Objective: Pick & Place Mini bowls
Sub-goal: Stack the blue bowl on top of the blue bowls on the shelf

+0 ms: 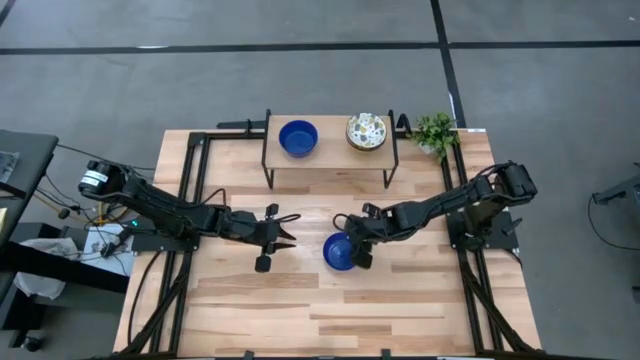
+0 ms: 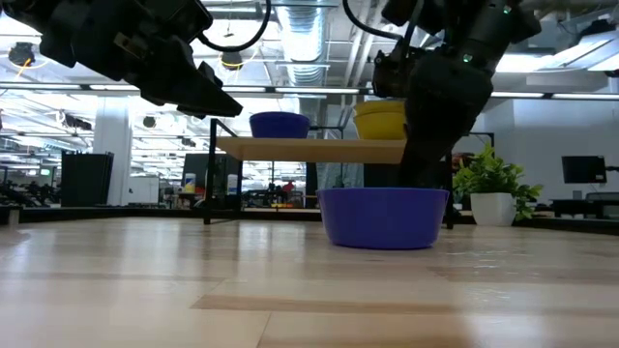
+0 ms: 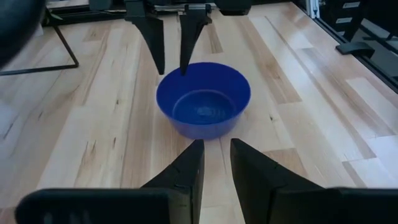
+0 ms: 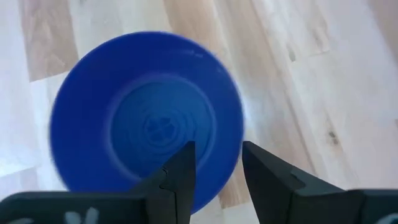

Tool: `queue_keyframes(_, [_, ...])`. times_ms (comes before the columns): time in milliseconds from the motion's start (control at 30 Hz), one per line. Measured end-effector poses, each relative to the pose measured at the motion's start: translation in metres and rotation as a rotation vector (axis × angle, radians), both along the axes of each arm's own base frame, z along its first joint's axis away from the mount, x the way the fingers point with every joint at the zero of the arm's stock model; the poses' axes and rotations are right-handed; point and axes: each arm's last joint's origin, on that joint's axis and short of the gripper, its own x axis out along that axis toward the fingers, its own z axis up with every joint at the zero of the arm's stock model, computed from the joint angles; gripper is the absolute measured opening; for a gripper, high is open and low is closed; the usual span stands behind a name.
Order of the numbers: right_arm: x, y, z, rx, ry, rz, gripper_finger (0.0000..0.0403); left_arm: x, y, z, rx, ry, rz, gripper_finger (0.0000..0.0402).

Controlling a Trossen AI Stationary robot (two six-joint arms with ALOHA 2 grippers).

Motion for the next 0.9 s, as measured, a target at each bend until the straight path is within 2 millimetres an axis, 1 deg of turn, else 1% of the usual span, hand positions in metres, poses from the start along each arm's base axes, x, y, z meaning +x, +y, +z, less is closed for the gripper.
queue_keyframes(100, [0.0,-0.002,0.0,0.029,0.009,0.015,0.0121,0.0,0.0,0.0,0.0,0.0,0.0,0.0078])
queue_keyframes(500, [0.002,-0.011,0.0,0.051,0.013,-0.003,0.0121,0.0,0.0,0.0,0.0,0.0,0.0,0.0078])
queue_keyframes(900, [0.002,-0.012,0.0,0.068,0.015,0.0,0.0121,0.0,0.0,0.0,0.0,0.0,0.0,0.0078])
